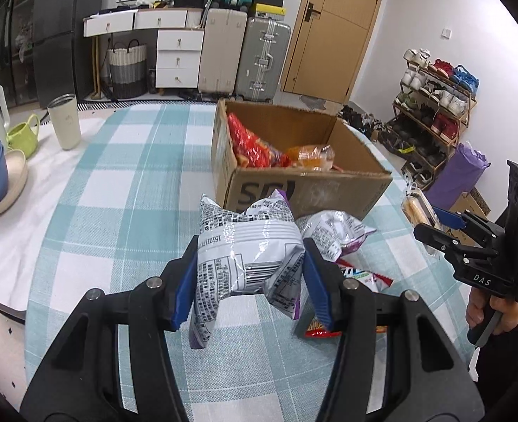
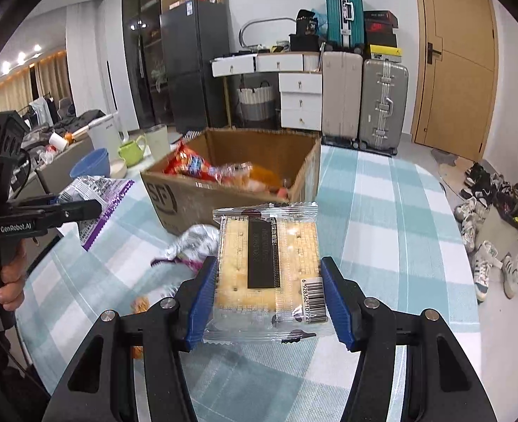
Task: Organize snacks
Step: 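Carry both packets into the cardboard box and open both tools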
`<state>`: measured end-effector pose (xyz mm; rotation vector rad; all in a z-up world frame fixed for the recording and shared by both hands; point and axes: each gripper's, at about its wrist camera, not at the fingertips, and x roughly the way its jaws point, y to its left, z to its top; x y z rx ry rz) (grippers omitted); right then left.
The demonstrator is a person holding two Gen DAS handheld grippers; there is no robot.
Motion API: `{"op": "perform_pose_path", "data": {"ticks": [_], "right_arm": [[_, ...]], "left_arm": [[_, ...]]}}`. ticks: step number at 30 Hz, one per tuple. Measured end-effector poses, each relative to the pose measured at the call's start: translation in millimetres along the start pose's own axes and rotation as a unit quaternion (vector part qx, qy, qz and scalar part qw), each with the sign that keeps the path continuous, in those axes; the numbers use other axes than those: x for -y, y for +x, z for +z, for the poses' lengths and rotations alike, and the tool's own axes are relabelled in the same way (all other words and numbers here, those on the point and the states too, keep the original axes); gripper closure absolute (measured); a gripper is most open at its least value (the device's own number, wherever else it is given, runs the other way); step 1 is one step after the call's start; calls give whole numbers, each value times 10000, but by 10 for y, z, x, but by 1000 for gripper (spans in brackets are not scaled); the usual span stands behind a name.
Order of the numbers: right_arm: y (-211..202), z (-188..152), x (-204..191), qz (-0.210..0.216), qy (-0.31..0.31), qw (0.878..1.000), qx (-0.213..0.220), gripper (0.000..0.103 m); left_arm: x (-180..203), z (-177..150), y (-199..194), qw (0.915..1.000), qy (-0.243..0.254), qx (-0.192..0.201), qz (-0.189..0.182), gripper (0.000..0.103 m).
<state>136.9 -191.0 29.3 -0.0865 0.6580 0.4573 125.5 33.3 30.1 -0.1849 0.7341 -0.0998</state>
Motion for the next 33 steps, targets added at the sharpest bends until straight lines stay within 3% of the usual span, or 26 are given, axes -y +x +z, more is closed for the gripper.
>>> {"op": "perform_pose_path", "data": {"ticks": [18,33], "right_arm": [[18,454,-60,161,20,9992,368,45],[232,759,-64,247,88,9988,403,45]], "left_arm": [[200,470,-173,9992,189,356,41,51],[366,896,118,9988,293,402,11,51]]}}
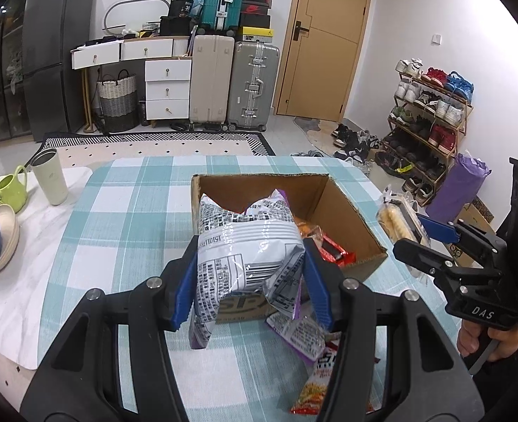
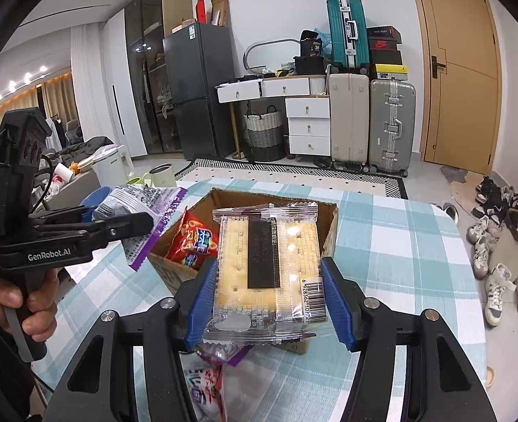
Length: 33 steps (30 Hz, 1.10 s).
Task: Organize snacks
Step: 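Carry both packets into the cardboard box and open both tools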
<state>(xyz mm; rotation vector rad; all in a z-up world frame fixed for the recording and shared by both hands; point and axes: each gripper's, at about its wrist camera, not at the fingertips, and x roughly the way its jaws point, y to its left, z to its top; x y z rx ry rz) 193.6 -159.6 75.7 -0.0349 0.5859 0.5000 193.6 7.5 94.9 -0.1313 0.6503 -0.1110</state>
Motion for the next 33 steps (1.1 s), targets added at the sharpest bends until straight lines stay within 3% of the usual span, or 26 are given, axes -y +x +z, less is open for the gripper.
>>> {"op": "perform_pose_path", "data": {"ticks": [15,33], "right_arm": [[258,152,34,41,64,10000,-58,45],[812,185,74,132,-5,9993,-345,45]], "left_arm": [[-30,312,529,9999,110,-93,-16,51],[-75,409,1235,9989,292,-350,57,51]]}}
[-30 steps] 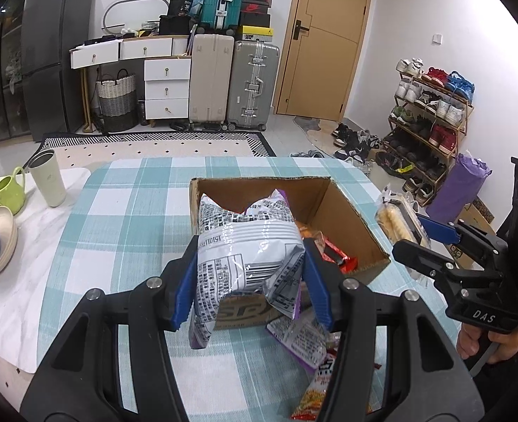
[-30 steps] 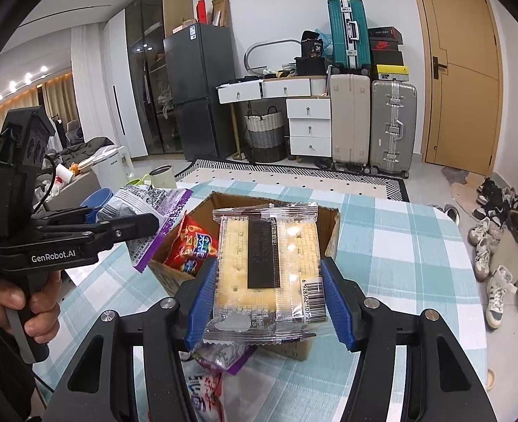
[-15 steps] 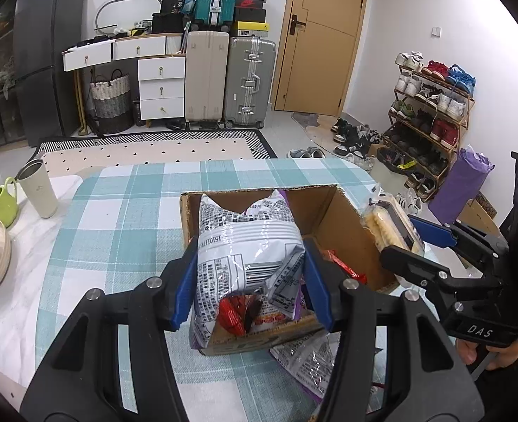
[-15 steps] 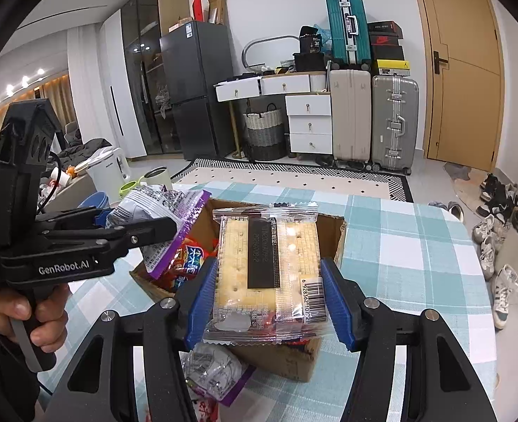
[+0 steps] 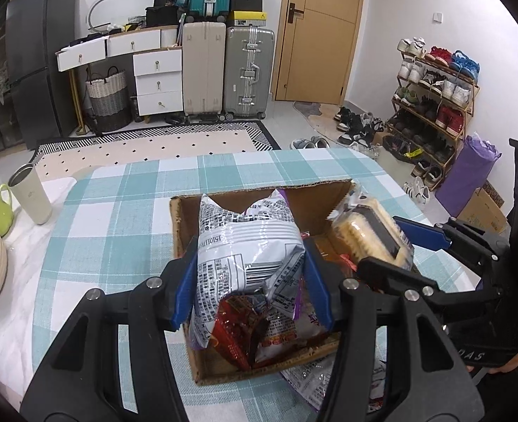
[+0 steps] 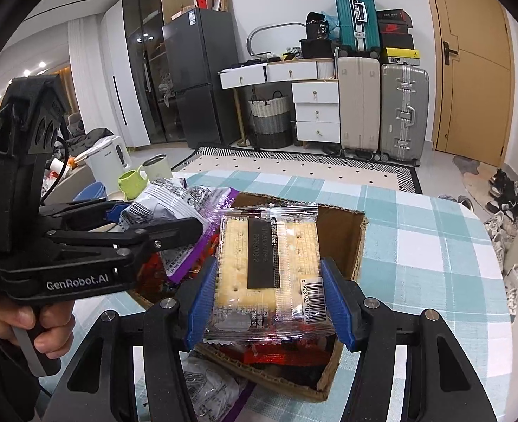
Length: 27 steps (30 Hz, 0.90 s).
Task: Organize snacks
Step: 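Carry both packets into the cardboard box and open both tools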
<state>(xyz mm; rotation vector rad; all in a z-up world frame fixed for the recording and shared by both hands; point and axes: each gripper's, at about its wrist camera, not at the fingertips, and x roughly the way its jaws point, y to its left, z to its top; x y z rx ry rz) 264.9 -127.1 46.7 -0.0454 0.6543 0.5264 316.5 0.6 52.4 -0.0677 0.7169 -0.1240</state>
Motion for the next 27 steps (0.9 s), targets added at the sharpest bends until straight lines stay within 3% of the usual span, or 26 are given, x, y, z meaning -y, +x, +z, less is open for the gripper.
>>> {"op": "perform_pose_path", "data": {"ticks": [17,21,23,25,27], "right_arm": [[193,-36,114,-37,16,9999,-103,44],[138,-43,100,-23,-87,10000,-21,40],[89,-45,95,-62,-120,9999,38,35],[15,-54,94,-125,-151,9997,124,21],[-64,-69,108,-183,-145,9996,181,14]], "left_arm": [[39,21,484,9997,91,-220,74,51],[29,13,496,9996,-2,-265,31,50],[14,14,520,9995,-32,-314,-4,50],[3,3,515,9994,-29,-336,23,50],[-7,-10,497,9993,-47,-362,39,46]]}}
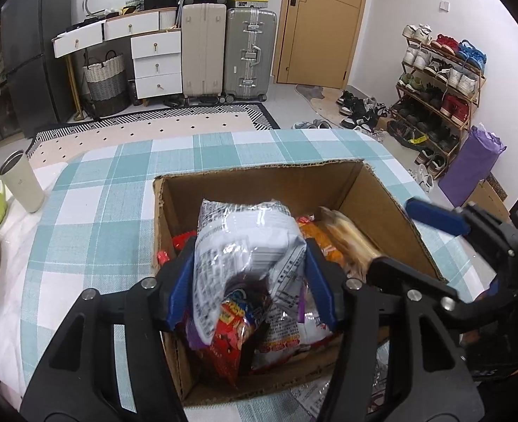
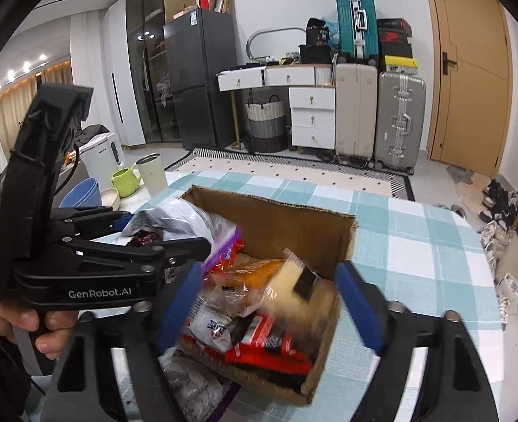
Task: Organize snacks
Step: 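Carry both packets into the cardboard box and open both tools, then move both tools back over the last snacks on the table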
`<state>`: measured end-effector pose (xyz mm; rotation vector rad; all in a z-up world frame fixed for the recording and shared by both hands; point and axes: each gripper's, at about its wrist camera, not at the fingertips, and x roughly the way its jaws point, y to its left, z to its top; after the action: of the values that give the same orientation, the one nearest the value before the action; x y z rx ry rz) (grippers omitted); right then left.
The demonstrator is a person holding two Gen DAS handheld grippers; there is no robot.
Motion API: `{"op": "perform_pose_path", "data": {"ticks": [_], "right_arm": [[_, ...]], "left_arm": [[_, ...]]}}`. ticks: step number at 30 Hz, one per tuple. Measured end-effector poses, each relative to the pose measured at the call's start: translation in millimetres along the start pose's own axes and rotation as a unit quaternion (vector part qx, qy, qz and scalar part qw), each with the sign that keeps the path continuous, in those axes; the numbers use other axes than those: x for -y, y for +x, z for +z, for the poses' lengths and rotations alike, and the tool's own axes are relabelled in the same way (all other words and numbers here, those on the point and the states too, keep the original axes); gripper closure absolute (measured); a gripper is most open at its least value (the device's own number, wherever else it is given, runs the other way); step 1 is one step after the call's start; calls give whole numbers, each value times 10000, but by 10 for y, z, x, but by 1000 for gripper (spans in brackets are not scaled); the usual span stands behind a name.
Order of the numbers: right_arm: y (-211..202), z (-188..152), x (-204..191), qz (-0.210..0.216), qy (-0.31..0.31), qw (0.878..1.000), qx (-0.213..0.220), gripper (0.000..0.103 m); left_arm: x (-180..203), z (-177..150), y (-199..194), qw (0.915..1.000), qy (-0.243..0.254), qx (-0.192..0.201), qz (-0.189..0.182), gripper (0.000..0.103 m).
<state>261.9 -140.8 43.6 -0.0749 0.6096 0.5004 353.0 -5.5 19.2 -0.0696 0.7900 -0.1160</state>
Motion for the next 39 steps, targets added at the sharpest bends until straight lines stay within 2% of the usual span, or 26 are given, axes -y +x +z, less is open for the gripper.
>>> {"op": "perform_pose_path", "data": {"ticks": [1,4,6,10,11,12,29,39], "right_arm": [[-33,-8,15,-43,25,10000,8,10],[-159,-44,85,-68,179,9998,60,1],[-232,-71,126,-88,264,9996,50,1],[-337,-132,166,-166,373,9992,-30,1],[-362,-157,173,-173,392,9991,-58,1],[-380,-172,172,-174,403,9990,-75,1],[-651,-571,19,-177,456,9981,-365,1],[-686,-749,-1,-201,576,9967,-540,1]], "left_arm": [[-13,-10,-12,10000,-39,-5,-41,46],[-61,-52,-132,9998,-141,40,-120,36],[-76,-86,-224,9997,-175,90,-152,22],[-109,-196,-448,9996,-187,147,-152,15],[-119,-236,-507,9996,-201,160,-132,10],[-128,-272,-551,9995,-220,165,-127,0],[-121,-1058,-1102,9993,-350,-19,88,1],[-159,-1286,-1155,9983,-546,-153,143,1]]}}
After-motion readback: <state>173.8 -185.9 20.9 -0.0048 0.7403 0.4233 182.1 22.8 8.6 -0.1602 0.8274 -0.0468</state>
